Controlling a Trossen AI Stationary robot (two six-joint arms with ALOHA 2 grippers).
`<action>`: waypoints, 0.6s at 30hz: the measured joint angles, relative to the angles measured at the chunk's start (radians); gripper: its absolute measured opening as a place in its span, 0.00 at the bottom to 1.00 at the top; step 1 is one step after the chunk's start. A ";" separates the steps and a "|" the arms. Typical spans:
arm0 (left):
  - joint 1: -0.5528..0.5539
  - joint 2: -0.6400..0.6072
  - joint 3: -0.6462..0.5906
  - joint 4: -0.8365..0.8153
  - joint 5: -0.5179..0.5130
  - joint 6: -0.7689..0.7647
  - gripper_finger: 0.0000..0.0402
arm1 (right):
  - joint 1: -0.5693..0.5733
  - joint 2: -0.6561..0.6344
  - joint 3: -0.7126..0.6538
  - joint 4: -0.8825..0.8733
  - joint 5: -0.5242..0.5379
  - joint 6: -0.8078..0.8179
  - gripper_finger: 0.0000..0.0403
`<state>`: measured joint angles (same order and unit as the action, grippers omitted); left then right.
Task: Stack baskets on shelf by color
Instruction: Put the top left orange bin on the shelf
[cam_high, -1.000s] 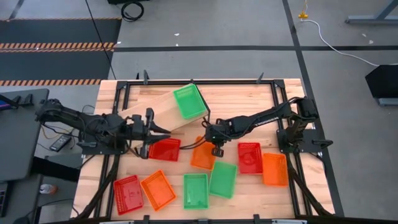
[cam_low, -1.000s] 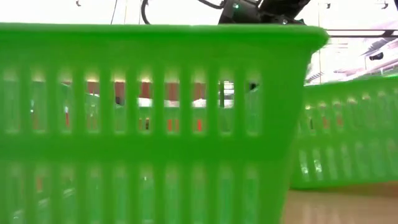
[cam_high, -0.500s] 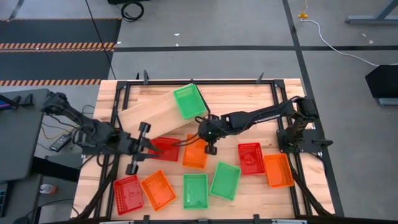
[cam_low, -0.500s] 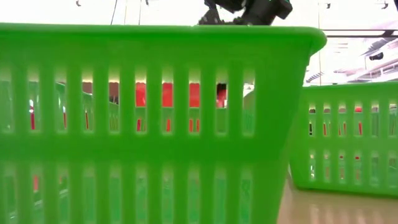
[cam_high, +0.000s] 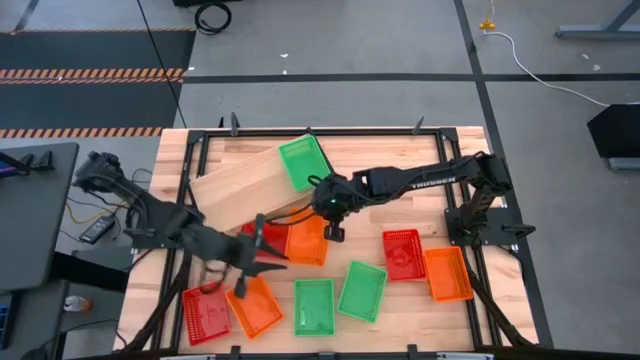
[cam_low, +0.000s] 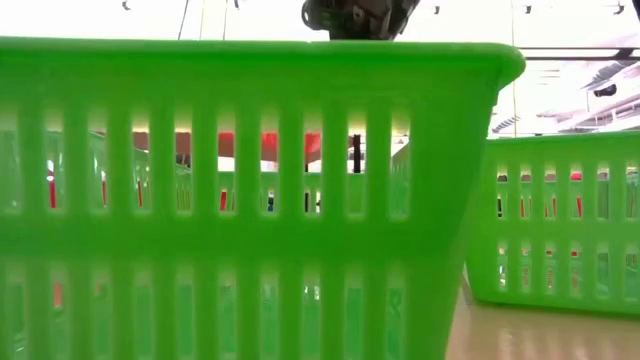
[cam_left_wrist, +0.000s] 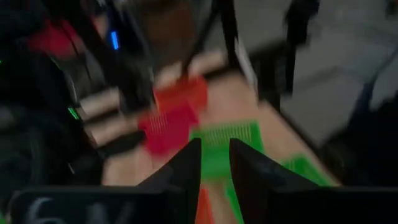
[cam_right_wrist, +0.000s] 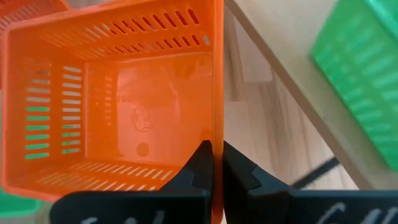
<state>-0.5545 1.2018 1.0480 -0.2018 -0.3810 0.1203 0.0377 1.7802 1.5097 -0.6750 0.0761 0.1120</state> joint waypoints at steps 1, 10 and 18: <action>0.000 0.041 0.059 -0.096 0.000 -0.035 0.25 | -0.002 0.000 0.000 -0.009 0.000 0.000 0.04; 0.001 0.320 0.336 -0.487 -0.037 -0.218 0.35 | -0.008 -0.012 0.000 -0.039 -0.003 0.000 0.06; -0.024 0.493 0.335 -0.492 -0.160 -0.204 0.42 | -0.007 -0.043 0.000 -0.037 -0.032 0.021 0.04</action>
<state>-0.5784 1.6947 1.3834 -0.6934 -0.5406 -0.0834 0.0303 1.7367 1.5101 -0.7117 0.0444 0.1332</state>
